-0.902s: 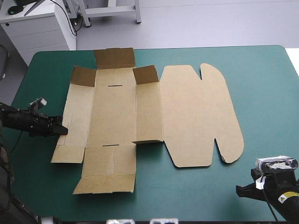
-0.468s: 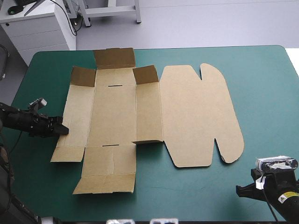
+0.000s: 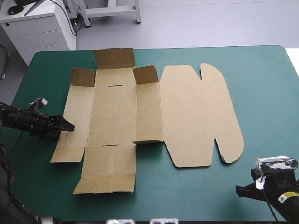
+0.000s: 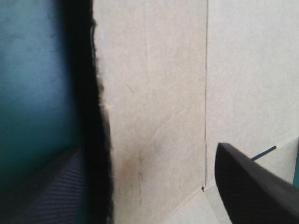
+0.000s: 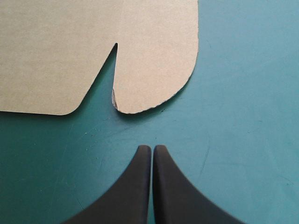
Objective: Fold the box
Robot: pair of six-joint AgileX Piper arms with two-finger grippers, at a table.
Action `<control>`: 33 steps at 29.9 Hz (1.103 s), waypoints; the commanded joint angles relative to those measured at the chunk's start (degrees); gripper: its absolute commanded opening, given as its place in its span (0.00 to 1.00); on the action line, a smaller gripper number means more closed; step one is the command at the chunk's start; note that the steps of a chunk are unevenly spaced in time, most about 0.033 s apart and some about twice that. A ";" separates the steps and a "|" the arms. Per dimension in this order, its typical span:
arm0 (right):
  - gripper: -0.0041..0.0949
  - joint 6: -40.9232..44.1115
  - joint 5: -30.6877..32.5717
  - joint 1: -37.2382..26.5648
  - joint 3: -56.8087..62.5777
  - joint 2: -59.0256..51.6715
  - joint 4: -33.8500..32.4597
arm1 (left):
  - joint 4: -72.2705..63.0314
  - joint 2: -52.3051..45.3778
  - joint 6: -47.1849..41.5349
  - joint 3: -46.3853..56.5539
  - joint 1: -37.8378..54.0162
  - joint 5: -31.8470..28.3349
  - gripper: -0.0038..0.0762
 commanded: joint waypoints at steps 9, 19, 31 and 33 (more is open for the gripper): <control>0.04 -0.36 -3.24 0.02 -1.79 0.40 0.21 | -4.87 1.78 -2.48 -1.07 -4.53 4.69 0.73; 0.04 -0.36 -3.24 0.02 -1.79 0.40 0.21 | -4.34 2.63 -2.48 -1.07 -8.05 4.14 0.73; 0.04 -0.36 -3.14 0.02 -1.79 0.40 0.31 | -4.44 2.63 -3.16 -1.07 -8.05 3.67 0.36; 0.04 -0.36 -3.14 0.02 -1.79 0.40 0.31 | -4.44 2.63 -3.16 -1.07 -8.05 3.67 0.19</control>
